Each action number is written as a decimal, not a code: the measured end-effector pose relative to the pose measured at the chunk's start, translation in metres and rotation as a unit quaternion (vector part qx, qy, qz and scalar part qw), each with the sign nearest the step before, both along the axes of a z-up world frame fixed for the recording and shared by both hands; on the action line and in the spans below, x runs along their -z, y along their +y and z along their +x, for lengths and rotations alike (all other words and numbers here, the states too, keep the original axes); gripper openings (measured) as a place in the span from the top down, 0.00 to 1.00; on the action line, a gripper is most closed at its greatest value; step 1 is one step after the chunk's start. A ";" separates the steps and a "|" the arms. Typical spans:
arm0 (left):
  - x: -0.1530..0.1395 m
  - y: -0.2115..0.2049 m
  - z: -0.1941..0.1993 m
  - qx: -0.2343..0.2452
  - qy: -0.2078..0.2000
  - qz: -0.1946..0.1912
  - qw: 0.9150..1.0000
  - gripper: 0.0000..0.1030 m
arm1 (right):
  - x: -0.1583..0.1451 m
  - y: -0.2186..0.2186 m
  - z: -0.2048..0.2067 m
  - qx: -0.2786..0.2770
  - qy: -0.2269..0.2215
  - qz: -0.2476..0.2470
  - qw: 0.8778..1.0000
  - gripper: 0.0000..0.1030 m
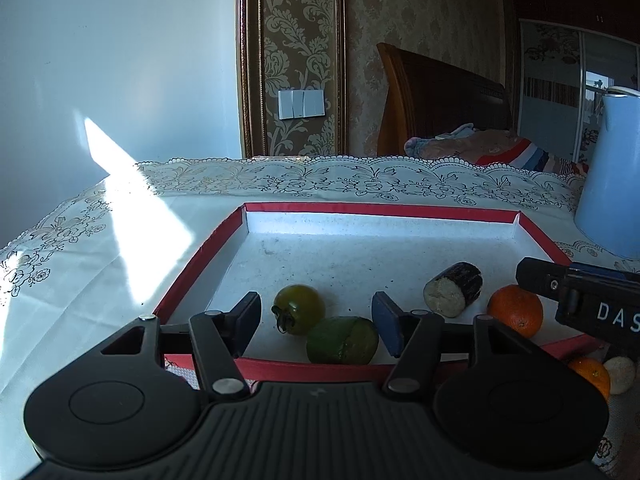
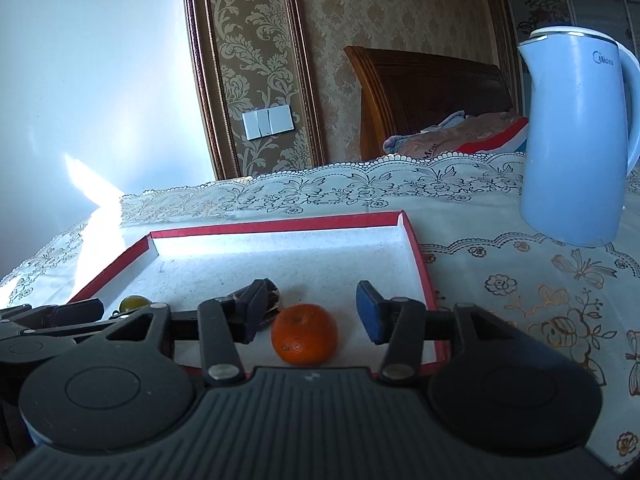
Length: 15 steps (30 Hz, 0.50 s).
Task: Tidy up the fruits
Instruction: 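Open left tool to drop the cucumber slice while right tool releases the orange, then withdraw left tool from the tray while right tool grasps another mandarin orange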
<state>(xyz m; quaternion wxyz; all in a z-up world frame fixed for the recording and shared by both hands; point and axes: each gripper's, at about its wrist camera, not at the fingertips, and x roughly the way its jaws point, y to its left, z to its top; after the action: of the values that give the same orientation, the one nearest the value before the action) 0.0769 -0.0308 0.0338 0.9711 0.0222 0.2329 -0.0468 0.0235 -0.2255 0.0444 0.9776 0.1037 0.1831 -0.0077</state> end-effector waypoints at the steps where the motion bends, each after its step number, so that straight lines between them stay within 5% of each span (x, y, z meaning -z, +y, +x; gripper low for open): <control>1: -0.001 0.003 -0.002 -0.002 -0.003 -0.002 1.000 0.37 | 0.000 -0.003 -0.001 0.004 -0.002 0.005 1.000 0.51; 7: -0.004 0.015 -0.018 -0.006 -0.019 -0.016 1.000 0.34 | -0.007 -0.016 -0.017 0.022 -0.036 0.029 0.999 0.51; 10: -0.011 0.030 -0.032 -0.003 -0.030 -0.045 0.999 0.34 | -0.011 -0.030 -0.030 0.036 -0.053 0.054 0.996 0.34; 15: -0.009 0.056 -0.056 0.001 -0.009 -0.056 0.998 0.33 | -0.008 -0.047 -0.058 0.025 -0.047 0.064 0.997 0.33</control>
<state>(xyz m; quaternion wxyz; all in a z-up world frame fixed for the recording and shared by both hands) 0.0210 0.0254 0.0423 0.9729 -0.0321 0.2207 -0.0606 -0.0343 -0.2727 0.0525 0.9761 0.1704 0.1340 -0.0154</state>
